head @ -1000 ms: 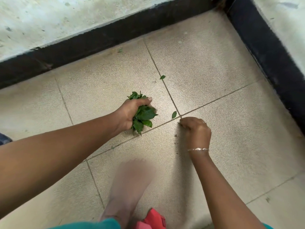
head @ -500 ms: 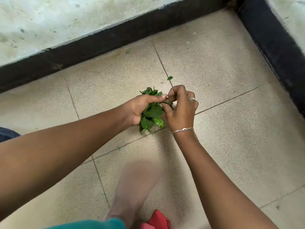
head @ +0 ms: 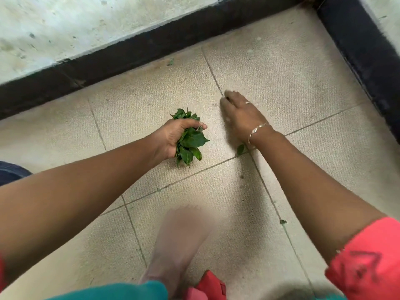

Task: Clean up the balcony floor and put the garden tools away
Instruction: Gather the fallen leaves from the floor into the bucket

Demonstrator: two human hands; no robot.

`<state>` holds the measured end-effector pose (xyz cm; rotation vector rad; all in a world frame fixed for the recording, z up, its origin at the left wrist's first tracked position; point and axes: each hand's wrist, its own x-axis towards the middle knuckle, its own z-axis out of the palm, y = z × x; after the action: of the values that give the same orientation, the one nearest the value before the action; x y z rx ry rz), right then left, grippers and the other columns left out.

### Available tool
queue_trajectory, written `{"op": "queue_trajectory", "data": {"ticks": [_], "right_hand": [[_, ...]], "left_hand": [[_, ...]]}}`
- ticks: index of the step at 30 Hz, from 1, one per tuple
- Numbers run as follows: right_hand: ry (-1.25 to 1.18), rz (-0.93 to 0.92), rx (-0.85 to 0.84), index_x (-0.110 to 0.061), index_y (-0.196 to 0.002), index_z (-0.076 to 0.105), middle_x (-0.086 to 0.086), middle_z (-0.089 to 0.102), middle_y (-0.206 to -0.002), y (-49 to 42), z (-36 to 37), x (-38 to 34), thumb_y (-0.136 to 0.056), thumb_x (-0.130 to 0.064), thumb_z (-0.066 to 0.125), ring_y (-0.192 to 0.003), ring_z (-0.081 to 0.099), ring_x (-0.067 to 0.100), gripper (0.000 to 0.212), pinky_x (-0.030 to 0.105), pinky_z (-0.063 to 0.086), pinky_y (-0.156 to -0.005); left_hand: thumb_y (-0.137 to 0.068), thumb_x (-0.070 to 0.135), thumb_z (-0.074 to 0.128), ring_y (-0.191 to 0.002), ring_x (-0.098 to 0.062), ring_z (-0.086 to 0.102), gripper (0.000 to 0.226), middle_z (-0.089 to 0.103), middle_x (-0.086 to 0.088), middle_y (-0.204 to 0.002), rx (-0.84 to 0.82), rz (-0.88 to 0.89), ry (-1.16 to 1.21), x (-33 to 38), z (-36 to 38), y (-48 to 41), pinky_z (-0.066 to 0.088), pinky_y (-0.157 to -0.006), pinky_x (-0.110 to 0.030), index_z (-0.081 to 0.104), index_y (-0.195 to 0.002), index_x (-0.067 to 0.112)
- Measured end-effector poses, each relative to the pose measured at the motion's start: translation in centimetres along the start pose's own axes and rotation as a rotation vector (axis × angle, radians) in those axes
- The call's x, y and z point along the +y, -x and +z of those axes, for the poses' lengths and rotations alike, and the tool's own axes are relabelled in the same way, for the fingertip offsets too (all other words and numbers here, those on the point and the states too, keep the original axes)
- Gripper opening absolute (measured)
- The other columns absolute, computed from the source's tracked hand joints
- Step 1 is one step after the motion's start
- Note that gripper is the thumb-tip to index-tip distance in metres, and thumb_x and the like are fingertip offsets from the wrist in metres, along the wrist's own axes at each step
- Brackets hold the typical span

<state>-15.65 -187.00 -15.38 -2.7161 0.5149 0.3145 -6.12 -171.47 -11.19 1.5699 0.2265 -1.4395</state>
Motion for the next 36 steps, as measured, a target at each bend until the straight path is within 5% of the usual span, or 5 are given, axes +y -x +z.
{"op": "queue_trajectory", "data": {"ticks": [7,16,25,31,36], "right_hand": [[0.061,-0.035,0.028,-0.001,-0.137,0.042,0.018,0.038,-0.144,9.8,3.8,-1.4,-0.091,-0.035,0.046,-0.134,0.034,0.036,0.057,0.042,0.019,-0.112],[-0.012,0.094,0.311,0.000,-0.070,0.068,0.009,0.066,-0.072,15.6,5.5,-2.4,-0.058,0.009,0.079,-0.055,0.060,0.026,0.019,0.028,0.047,-0.035],[-0.118,0.459,0.011,-0.015,-0.094,0.056,0.007,0.062,-0.086,12.3,2.5,-3.1,-0.088,-0.004,0.048,-0.079,0.060,0.024,0.014,0.029,0.048,-0.067],[-1.047,0.666,0.524,-0.023,-0.073,0.042,0.000,0.055,-0.068,12.8,0.1,-3.5,-0.075,0.019,0.058,-0.064,0.057,0.014,0.045,0.028,0.051,-0.062],[-0.955,0.570,0.500,-0.028,-0.074,0.042,0.002,0.057,-0.067,14.3,0.0,-4.6,-0.072,0.009,0.069,-0.064,0.055,0.011,0.046,0.023,0.048,-0.065]], "left_hand": [[-0.084,0.015,0.061,-0.041,-0.009,0.056,0.009,0.059,-0.002,-0.066,0.001,-0.007,0.022,-0.5,-0.4,-1.1,0.044,-0.044,-0.015,0.060,-0.075,0.012],[-0.083,0.015,0.062,-0.047,-0.011,0.056,0.004,0.058,-0.003,-0.072,-0.070,-0.069,0.002,-1.4,1.2,-1.4,0.045,-0.044,-0.017,0.060,-0.080,0.013],[-0.088,0.016,0.059,-0.046,-0.012,0.058,0.011,0.061,-0.004,-0.074,-0.212,-0.092,-0.094,-1.5,4.1,-0.6,0.045,-0.046,-0.019,0.062,-0.078,0.013],[-0.095,0.018,0.050,-0.052,-0.012,0.056,0.019,0.059,-0.001,-0.078,-0.339,-0.120,-0.176,-2.8,5.1,0.3,0.044,-0.040,-0.015,0.067,-0.094,0.011],[-0.090,0.027,0.055,-0.049,-0.006,0.054,0.020,0.056,0.001,-0.065,-0.567,-0.178,-0.103,-4.9,6.5,1.2,0.044,-0.041,-0.016,0.063,-0.078,0.012]]}}
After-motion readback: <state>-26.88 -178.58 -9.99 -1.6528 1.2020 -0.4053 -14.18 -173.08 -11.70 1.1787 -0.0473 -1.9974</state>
